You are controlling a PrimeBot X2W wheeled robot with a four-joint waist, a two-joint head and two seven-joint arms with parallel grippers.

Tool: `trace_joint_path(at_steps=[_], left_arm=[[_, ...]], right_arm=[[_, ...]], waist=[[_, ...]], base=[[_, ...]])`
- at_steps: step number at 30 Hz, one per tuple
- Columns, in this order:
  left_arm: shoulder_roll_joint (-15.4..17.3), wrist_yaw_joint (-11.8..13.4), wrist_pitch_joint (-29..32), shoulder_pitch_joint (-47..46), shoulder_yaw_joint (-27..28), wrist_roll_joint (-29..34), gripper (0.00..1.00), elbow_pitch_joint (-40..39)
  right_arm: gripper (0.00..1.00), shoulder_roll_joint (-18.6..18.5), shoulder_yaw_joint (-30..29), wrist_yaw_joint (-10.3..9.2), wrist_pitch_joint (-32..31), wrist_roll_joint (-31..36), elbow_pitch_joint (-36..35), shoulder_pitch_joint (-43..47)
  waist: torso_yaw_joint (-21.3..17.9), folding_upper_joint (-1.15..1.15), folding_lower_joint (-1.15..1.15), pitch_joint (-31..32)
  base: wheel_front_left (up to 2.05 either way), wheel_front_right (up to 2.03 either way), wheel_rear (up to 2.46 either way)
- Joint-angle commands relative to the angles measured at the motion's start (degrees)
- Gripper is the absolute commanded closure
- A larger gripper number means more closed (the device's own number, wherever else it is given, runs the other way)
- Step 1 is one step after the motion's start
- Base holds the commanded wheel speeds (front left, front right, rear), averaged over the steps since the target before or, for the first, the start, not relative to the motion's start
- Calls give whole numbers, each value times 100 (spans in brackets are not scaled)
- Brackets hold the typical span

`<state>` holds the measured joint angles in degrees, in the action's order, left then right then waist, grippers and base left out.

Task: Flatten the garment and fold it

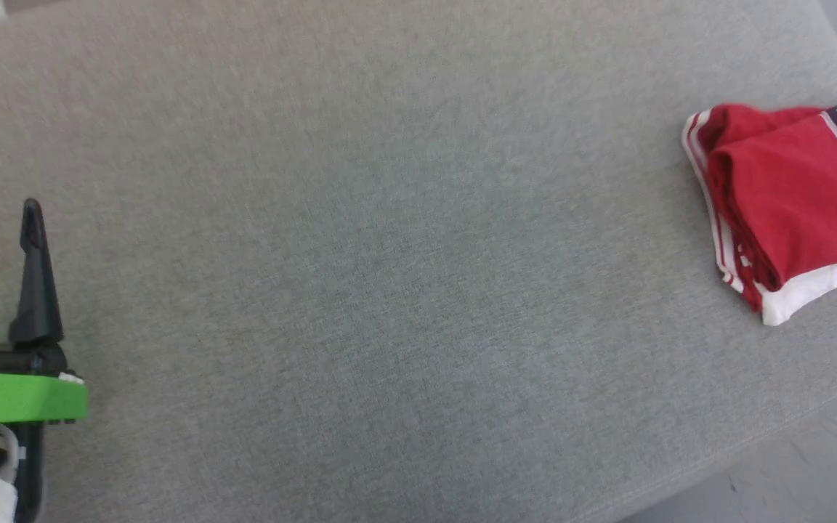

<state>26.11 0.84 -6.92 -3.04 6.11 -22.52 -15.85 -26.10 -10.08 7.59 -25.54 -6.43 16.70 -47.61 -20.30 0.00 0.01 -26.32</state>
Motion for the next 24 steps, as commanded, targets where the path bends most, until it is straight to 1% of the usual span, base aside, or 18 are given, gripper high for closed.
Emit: trace_joint_path(at_steps=[1,4,7,9,13,18,20,24], left_arm=[[-74,36,-93,-3,-41,-31,0,93],[-263,53,-254,-84,-178,-62,0,358],[-431,78,-385,-188,-283,-87,0,617],[-544,84,-452,-250,-355,-111,0,780],[-751,139,-558,-362,-471,-109,0,1028],[-942,204,-643,-412,-571,-86,0,1253],[-989,233,-668,-406,-601,-53,0,1329],[-1109,279,-713,-394,-671,-6,0,1475]], right_arm=[[0,-7,252,-10,137,-156,-136,-77],[0,90,636,-10,542,-596,-399,-90],[0,297,932,-10,1031,-740,-627,-20],[0,508,1093,-10,1380,-725,-765,96],[0,1094,1308,-10,1936,-679,-973,434],[0,1938,1287,-10,2628,-599,-1141,1018],[0,2142,1246,-10,2927,-594,-1166,1288],[0,2302,1085,-10,3523,-520,-1116,1845]], waist=[[153,0,-1,663],[371,0,-1,1018],[605,0,-1,1325],[777,0,-1,1509],[1110,0,-1,1813],[1432,0,-1,2129],[1520,0,-1,2239],[1674,0,-1,2449]], base=[[0,0,0],[0,0,0],[0,0,0],[0,0,0],[0,0,0],[0,0,0],[0,0,0],[0,0,0]])
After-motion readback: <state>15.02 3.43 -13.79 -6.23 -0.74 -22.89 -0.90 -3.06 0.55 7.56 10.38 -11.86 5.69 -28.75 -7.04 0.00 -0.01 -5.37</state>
